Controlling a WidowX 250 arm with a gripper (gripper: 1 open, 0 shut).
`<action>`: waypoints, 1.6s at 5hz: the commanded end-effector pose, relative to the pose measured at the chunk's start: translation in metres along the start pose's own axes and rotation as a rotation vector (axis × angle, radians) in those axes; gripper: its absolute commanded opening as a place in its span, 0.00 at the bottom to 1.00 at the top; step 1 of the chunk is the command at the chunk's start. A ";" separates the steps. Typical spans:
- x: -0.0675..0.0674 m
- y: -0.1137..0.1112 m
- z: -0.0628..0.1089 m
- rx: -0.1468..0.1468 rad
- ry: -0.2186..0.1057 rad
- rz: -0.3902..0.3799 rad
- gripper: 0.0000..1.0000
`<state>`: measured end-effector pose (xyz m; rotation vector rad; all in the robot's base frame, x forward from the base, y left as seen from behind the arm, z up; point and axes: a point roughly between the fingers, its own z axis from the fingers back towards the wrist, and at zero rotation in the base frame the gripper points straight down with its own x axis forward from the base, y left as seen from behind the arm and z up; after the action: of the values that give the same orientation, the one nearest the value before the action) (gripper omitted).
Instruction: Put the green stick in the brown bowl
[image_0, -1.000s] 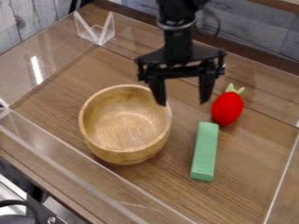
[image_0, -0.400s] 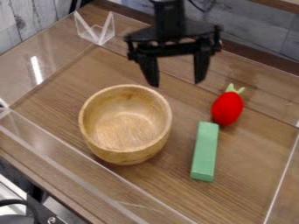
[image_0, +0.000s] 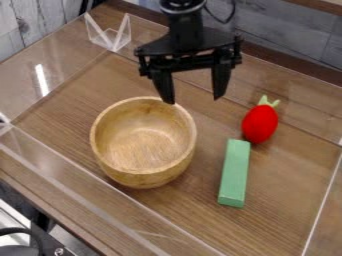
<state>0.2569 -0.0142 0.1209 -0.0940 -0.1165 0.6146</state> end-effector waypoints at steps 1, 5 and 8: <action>0.007 -0.006 0.001 0.006 -0.036 0.013 1.00; -0.004 -0.026 -0.029 0.026 -0.045 0.056 1.00; -0.040 -0.043 -0.055 0.040 0.005 0.032 1.00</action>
<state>0.2507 -0.0744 0.0603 -0.0450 -0.0676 0.6543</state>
